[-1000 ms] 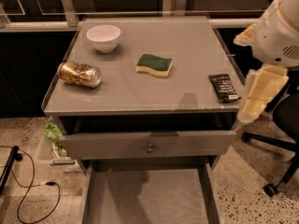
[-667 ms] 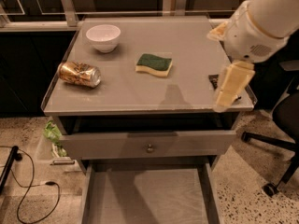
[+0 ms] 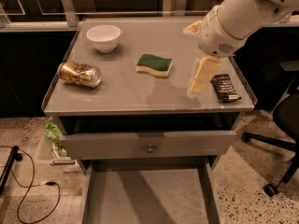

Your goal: Place sponge into middle drawer

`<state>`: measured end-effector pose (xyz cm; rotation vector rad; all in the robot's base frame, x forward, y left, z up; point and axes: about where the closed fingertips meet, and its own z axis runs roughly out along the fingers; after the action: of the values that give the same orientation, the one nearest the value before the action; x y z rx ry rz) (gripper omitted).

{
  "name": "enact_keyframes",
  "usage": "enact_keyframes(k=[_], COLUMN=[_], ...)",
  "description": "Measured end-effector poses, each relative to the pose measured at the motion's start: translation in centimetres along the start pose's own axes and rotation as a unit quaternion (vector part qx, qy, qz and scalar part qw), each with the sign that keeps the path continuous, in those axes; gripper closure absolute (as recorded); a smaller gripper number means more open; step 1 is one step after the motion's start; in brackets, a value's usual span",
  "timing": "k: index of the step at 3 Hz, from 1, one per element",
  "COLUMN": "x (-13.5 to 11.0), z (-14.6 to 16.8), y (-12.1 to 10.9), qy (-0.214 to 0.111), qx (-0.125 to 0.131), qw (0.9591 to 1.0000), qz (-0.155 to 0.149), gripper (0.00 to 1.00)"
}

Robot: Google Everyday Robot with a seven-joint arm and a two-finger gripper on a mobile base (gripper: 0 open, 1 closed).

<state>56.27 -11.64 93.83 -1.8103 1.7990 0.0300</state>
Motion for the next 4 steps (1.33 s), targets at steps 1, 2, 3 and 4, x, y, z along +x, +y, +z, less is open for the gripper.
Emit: enact_keyframes(k=[1,2,3,4], x=[0.0,-0.2,-0.3,0.1], z=[0.0,3.2,7.6,11.0], y=[0.0,-0.4,-2.2,-3.4], qy=[0.000,-0.024,-0.074,-0.111], qx=[0.000,-0.004,-0.003,-0.011], qw=[1.0000,0.9997,0.9968,0.9919], qz=[0.000,-0.001,0.028,0.061], gripper=[0.00,0.00,0.00,0.00])
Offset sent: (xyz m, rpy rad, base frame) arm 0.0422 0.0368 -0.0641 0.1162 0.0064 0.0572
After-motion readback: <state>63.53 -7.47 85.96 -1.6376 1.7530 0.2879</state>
